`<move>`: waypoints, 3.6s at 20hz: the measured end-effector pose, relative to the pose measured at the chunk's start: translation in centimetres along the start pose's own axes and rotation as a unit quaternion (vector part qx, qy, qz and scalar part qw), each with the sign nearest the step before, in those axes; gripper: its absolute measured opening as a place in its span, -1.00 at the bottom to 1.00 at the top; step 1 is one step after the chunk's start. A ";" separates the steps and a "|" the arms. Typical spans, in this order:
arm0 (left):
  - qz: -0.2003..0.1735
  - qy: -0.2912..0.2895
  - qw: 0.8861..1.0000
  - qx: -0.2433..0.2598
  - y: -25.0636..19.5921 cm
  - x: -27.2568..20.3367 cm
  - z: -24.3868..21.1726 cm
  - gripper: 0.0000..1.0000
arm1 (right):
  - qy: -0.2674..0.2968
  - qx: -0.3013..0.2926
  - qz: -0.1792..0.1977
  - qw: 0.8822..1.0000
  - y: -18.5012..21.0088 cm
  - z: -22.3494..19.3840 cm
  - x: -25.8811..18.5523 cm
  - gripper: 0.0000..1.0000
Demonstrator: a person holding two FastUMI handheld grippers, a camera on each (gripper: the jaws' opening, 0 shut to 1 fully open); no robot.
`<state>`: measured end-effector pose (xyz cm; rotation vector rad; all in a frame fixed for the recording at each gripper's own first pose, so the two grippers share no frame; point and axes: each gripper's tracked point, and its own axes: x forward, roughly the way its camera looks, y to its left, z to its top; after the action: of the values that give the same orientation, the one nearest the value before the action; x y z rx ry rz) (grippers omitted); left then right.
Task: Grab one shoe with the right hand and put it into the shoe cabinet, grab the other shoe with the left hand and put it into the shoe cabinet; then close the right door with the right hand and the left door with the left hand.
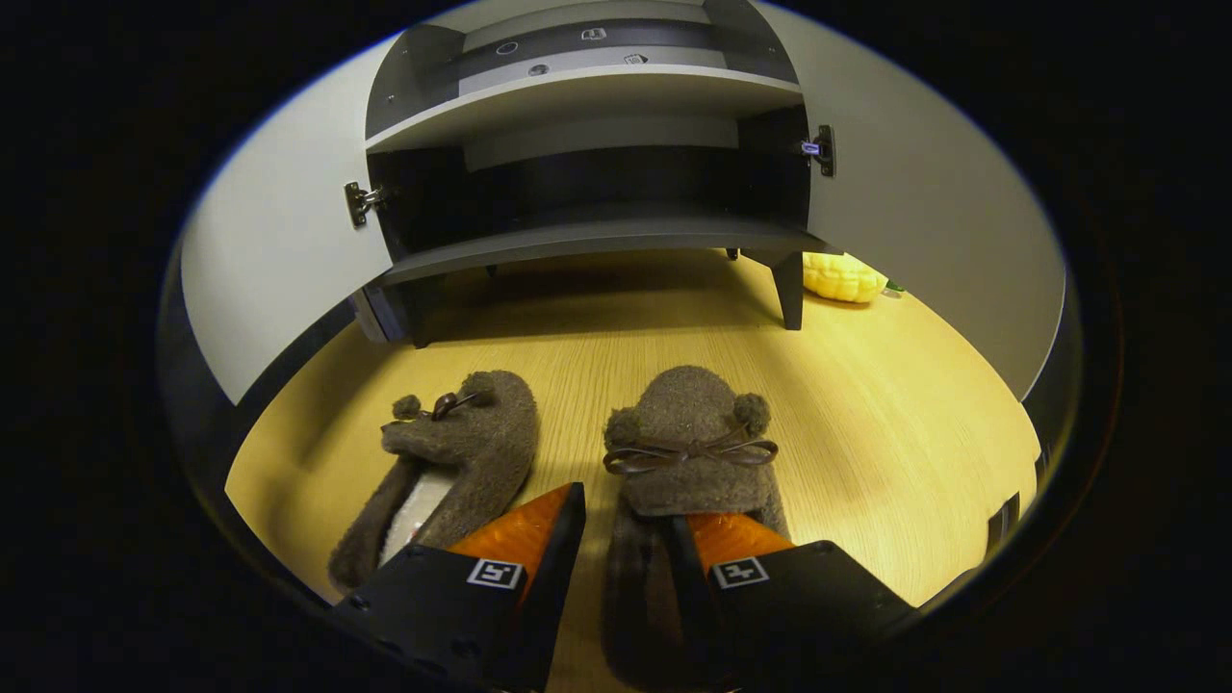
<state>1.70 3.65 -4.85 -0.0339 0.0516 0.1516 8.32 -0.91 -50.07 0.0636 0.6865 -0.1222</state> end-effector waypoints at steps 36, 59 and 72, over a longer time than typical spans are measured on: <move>0.009 0.022 1.000 -0.012 1.9 1.5 -2.0 0.92 | 0.010 -0.024 -0.021 0.999 -0.6 0.4 2.9 -0.76; -0.056 0.021 0.998 -0.033 -2.0 -2.8 2.2 0.92 | -0.185 -0.057 0.030 0.981 2.8 33.5 -11.8 -0.76; -0.044 0.040 0.997 -0.045 -1.9 -2.3 2.6 0.92 | -0.163 -0.033 0.022 0.986 2.1 49.9 -1.5 -0.77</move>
<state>-0.12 1.54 -2.04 -0.1311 0.1226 0.0648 38.83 -3.59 -10.54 -0.0054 0.3615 -0.0658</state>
